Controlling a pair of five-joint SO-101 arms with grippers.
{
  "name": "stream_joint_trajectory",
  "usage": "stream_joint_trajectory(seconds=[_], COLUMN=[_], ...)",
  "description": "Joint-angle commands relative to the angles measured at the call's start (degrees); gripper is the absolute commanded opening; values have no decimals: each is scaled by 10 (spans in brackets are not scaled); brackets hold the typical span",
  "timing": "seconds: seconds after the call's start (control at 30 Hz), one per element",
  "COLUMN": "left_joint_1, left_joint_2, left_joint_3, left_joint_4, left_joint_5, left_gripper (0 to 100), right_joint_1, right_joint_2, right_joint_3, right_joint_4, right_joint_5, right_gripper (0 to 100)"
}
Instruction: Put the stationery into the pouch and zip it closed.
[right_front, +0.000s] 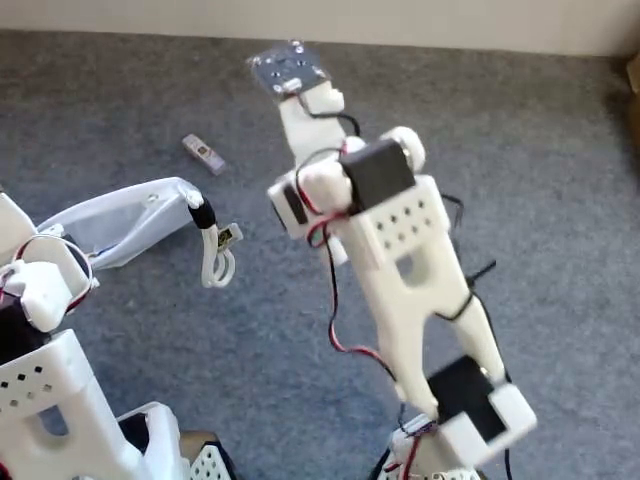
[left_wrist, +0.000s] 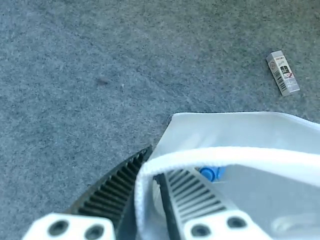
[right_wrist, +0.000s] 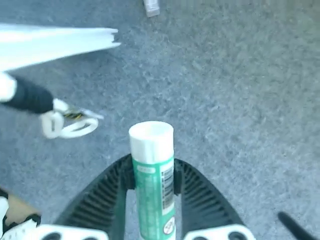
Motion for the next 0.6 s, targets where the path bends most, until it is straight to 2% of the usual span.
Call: stream_joint_trajectory(seconds=[0.0,0.13,0.43,0.57], left_joint_1=[7,7,11,44], left_joint_2=[10,10,10,10], left_joint_3=[9,9,1,-7], left_joint_4=[-5,-5,-6,-3], left_joint_5=[5,5,7,7], left_gripper=[7,7,7,7], right_joint_1=[-36,-67,-68,-68], right_joint_2=[-88,-130,-221,-285], right_joint_3=[33,96,170,196], right_joint_4=[-7,-62,-194,-235], right_joint_5=[7,4,4,4], right_gripper=[5,5,5,5])
